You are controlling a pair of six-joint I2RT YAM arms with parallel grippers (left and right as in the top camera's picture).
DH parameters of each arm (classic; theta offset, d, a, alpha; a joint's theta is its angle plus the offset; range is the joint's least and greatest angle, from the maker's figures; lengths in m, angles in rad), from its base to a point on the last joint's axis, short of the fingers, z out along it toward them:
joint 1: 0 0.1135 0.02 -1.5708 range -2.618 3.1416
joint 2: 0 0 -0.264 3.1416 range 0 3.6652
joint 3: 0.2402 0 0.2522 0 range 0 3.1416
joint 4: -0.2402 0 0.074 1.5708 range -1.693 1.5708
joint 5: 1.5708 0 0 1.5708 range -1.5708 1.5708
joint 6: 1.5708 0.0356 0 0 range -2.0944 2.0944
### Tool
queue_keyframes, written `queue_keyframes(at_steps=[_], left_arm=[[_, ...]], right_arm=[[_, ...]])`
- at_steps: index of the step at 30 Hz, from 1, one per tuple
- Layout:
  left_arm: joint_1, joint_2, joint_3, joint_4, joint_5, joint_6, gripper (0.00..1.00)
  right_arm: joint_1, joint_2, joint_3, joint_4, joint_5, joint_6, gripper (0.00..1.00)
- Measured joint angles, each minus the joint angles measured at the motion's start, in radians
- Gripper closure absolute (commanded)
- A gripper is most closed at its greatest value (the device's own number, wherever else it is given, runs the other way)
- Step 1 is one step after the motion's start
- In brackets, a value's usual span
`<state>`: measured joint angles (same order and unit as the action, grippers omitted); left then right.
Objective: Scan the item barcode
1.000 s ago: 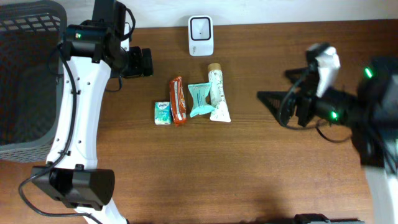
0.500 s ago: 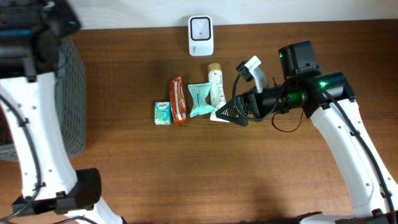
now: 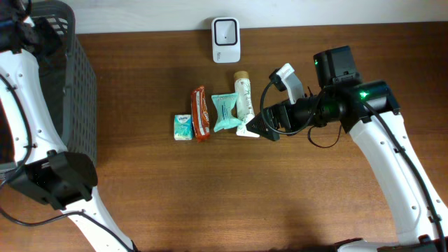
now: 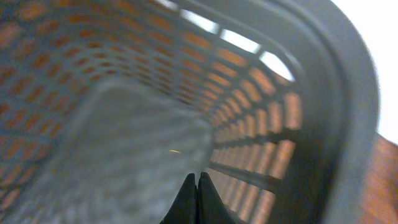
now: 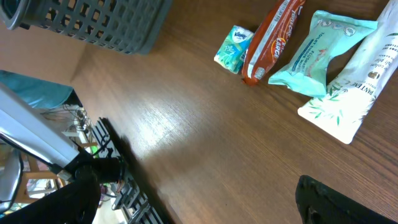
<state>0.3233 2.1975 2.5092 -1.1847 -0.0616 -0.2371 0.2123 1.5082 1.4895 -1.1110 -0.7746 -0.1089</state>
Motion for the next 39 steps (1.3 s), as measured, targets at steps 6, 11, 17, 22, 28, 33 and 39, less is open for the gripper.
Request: queue_keyframes(at_steps=[6, 11, 17, 22, 28, 33, 39], left_arm=[[0.000, 0.002, 0.000, -0.037, 0.240, 0.169, 1.00], [0.005, 0.002, 0.000, -0.061, 0.295, 0.203, 1.00], [0.007, 0.002, 0.000, -0.083, 0.414, 0.266, 0.95], [0.026, 0.002, 0.019, -0.079, 0.431, 0.247, 0.01], [0.093, -0.117, 0.129, -0.129, 0.473, 0.206, 0.01], [0.067, -0.356, 0.175, -0.212, 0.737, 0.200, 0.35], [-0.214, -0.307, 0.122, -0.393, 0.670, 0.264, 1.00]], right_arm=[[0.000, 0.000, 0.000, 0.000, 0.000, 0.000, 0.01], [0.000, 0.000, 0.000, 0.000, 0.000, 0.001, 0.01], [0.000, 0.000, 0.000, 0.000, 0.000, 0.000, 0.01], [0.000, 0.000, 0.000, -0.004, 0.000, 0.000, 0.01], [0.000, 0.000, 0.000, -0.004, 0.000, 0.000, 0.01], [0.000, 0.000, 0.000, 0.011, 0.000, 0.000, 0.01], [0.000, 0.000, 0.000, 0.034, 0.000, 0.011, 0.01]])
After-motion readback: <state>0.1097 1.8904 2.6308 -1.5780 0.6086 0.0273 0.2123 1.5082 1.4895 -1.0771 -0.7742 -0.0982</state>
